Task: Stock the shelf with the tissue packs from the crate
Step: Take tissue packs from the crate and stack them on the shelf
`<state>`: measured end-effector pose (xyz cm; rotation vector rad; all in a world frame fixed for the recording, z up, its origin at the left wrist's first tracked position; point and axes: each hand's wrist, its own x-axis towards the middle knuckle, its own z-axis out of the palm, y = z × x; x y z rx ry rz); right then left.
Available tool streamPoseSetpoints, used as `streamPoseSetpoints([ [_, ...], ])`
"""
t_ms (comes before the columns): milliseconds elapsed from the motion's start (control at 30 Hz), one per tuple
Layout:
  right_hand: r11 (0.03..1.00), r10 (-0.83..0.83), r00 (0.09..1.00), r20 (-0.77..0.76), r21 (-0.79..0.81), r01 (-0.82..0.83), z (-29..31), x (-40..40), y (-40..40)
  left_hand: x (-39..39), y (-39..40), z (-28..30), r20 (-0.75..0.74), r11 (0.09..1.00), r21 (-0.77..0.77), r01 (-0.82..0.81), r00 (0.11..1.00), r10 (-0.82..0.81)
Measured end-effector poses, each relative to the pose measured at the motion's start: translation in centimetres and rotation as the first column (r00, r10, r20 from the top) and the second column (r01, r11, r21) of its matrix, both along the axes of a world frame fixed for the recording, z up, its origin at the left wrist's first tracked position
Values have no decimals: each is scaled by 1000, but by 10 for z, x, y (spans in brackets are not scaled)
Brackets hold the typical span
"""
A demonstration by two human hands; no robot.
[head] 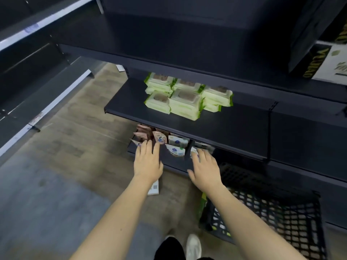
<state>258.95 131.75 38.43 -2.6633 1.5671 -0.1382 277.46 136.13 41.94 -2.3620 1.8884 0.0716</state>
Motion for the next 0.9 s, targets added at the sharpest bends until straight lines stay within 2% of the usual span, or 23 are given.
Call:
streamPoseSetpoints([
  [167,993,9,1000,-18,122,-7,-48,32,8,27,2,-48,-48,991,110,-77,995,83],
  [300,977,17,999,-52,215,-5,-117,60,13,56,1,-117,-115,976,174,-129,982,151],
  [533,936,18,995,-102,351,19,-291,115,4,108,-5,-294,-150,917,357,-180,957,247],
  [700,935,2,994,-105,352,35,-403,146,-30,131,-25,-424,-201,902,379,-208,933,299],
  [833,952,72,991,-110,304,-35,-478,163,-61,142,-41,-516,-232,915,344,-211,925,301],
  [900,957,91,990,-103,283,-59,-510,168,-74,146,-48,-556,-232,893,383,-236,911,341],
])
